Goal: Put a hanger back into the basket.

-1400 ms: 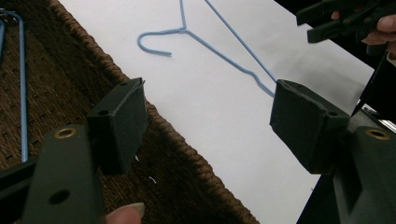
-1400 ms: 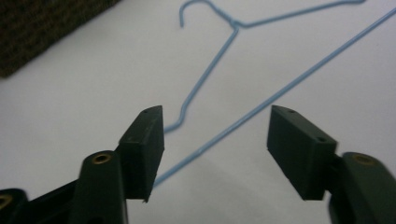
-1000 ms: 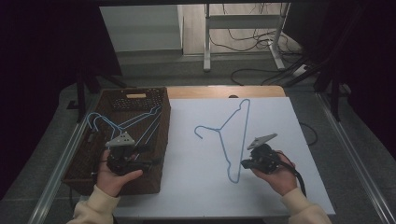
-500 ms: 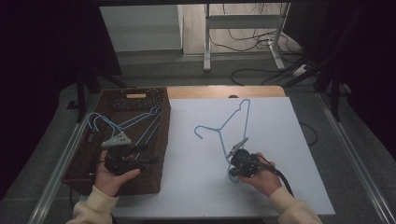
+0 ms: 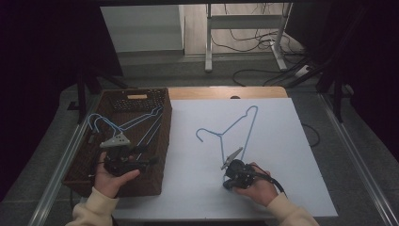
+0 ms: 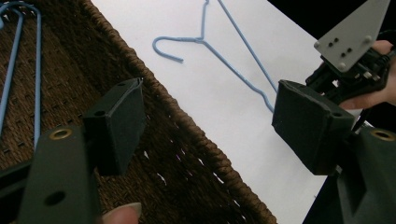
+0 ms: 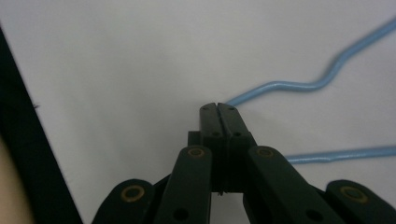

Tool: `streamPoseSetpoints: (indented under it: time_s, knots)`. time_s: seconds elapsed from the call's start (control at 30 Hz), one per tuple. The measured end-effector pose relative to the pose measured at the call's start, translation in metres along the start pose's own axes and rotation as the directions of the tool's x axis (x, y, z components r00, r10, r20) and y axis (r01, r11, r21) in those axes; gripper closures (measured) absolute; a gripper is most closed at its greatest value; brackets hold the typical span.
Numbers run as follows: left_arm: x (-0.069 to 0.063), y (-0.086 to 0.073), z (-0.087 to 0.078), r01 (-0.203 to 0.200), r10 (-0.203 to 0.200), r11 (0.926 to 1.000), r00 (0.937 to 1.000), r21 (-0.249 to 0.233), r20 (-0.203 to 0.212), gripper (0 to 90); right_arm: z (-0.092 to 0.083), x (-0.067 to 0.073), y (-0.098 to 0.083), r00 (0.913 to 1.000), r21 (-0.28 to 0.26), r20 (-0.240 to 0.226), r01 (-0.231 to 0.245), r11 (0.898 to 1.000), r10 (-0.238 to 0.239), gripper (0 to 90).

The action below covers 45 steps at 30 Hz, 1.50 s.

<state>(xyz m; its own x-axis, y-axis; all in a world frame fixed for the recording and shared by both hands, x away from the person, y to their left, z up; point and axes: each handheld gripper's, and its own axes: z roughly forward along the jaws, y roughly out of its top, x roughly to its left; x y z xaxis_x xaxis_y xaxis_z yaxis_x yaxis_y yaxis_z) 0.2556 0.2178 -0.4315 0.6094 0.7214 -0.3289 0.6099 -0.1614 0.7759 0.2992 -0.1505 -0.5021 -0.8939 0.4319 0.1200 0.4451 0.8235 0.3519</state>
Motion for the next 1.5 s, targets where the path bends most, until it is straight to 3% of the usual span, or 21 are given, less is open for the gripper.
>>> streamPoseSetpoints:
  time_s: [0.03, 0.07, 0.13, 0.2, 0.37, 0.53, 0.7, 0.8, 0.93, 0.97, 1.0, 1.03, 1.07, 1.1, 1.13, 1.2, 1.5]
  knots:
    - [0.0, 0.0, 0.0, 0.0, 0.0, 1.0, 1.0, 0.0, 0.0, 25.6, 0.0, 0.0, 0.0, 1.0, 0.0, 0.0, 0.0, 1.0, 0.0, 90.0]
    - [0.001, 0.0, 0.0, 0.001, -0.001, 1.0, 1.0, 0.003, 0.005, 25.6, 0.004, 0.006, 0.003, 0.9993, -0.006, -0.036, 0.01, 1.0, -0.01, 90.0]
    - [0.001, 0.0, 0.0, 0.005, -0.005, 1.0, 1.0, 0.002, 0.004, 25.6, 0.005, 0.012, 0.006, 0.9988, -0.002, -0.038, 0.029, 1.0, -0.029, 90.0]
    - [0.002, 0.0, -0.001, 0.006, -0.006, 1.0, 1.0, 0.0, 0.006, 25.6, 0.009, 0.018, 0.009, 0.9965, -0.004, -0.079, 0.027, 1.0, -0.027, 90.0]
    - [0.002, 0.0, -0.002, 0.016, -0.016, 0.9999, 0.9992, -0.006, 0.035, 25.4, 0.015, 0.034, 0.018, 0.9931, -0.011, -0.079, 0.086, 0.996, -0.087, 90.0]
    - [0.003, 0.001, -0.003, 0.017, -0.017, 0.9998, 0.9992, -0.011, 0.037, 25.5, 0.022, 0.045, 0.027, 0.9885, -0.024, -0.101, 0.111, 0.994, -0.112, 90.0]
    - [0.003, 0.0, -0.003, 0.018, -0.018, 0.9998, 0.9991, -0.009, 0.038, 25.5, 0.024, 0.045, 0.028, 0.9875, -0.04, -0.116, 0.103, 0.994, -0.107, 90.0]
    - [0.003, 0.0, -0.003, 0.02, -0.019, 0.9997, 0.999, -0.01, 0.041, 25.5, 0.019, 0.043, 0.028, 0.99, -0.067, -0.081, 0.111, 0.992, -0.116, 90.0]
    - [0.003, 0.0, -0.004, 0.021, -0.02, 0.9997, 0.9992, -0.013, 0.035, 25.4, 0.004, 0.033, 0.029, 0.995, -0.112, -0.043, 0.085, 0.99, -0.091, 90.0]
    - [0.003, 0.0, -0.004, 0.02, -0.02, 0.9997, 0.9992, -0.013, 0.033, 25.4, -0.001, 0.027, 0.028, 0.997, -0.128, -0.031, 0.067, 0.99, -0.072, 90.0]
    - [0.003, 0.0, -0.003, 0.019, -0.018, 0.9998, 0.9993, -0.01, 0.033, 25.4, -0.011, 0.01, 0.025, 0.9998, -0.168, -0.016, 0.003, 0.986, -0.006, 90.0]
    - [0.003, 0.0, -0.003, 0.019, -0.018, 0.9998, 0.9993, -0.01, 0.033, 25.5, -0.011, 0.01, 0.025, 0.9998, -0.168, -0.016, 0.003, 0.986, -0.006, 90.0]
    - [0.003, 0.0, -0.003, 0.019, -0.019, 0.9998, 0.9993, -0.008, 0.031, 25.4, -0.018, -0.008, 0.021, 0.9988, -0.204, 0.003, -0.047, 0.978, 0.049, 90.0]
    - [0.003, 0.0, -0.002, 0.019, -0.019, 0.9998, 0.9993, -0.006, 0.031, 25.5, -0.021, -0.016, 0.019, 0.9974, -0.219, 0.012, -0.067, 0.973, 0.072, 90.0]
    - [0.003, 0.0, -0.002, 0.019, -0.019, 0.9998, 0.9993, -0.006, 0.031, 25.4, -0.021, -0.016, 0.019, 0.9974, -0.219, 0.012, -0.067, 0.973, 0.072, 90.0]
    - [0.003, 0.0, -0.001, 0.017, -0.016, 0.9999, 0.9994, -0.003, 0.03, 25.4, -0.026, -0.036, 0.019, 0.9916, -0.247, 0.039, -0.11, 0.963, 0.123, 89.5]
    - [0.003, 0.0, -0.001, 0.013, -0.012, 0.9999, 0.9992, -0.002, 0.038, 25.2, -0.019, -0.072, 0.037, 0.9741, -0.259, 0.085, -0.182, 0.949, 0.21, 75.3]
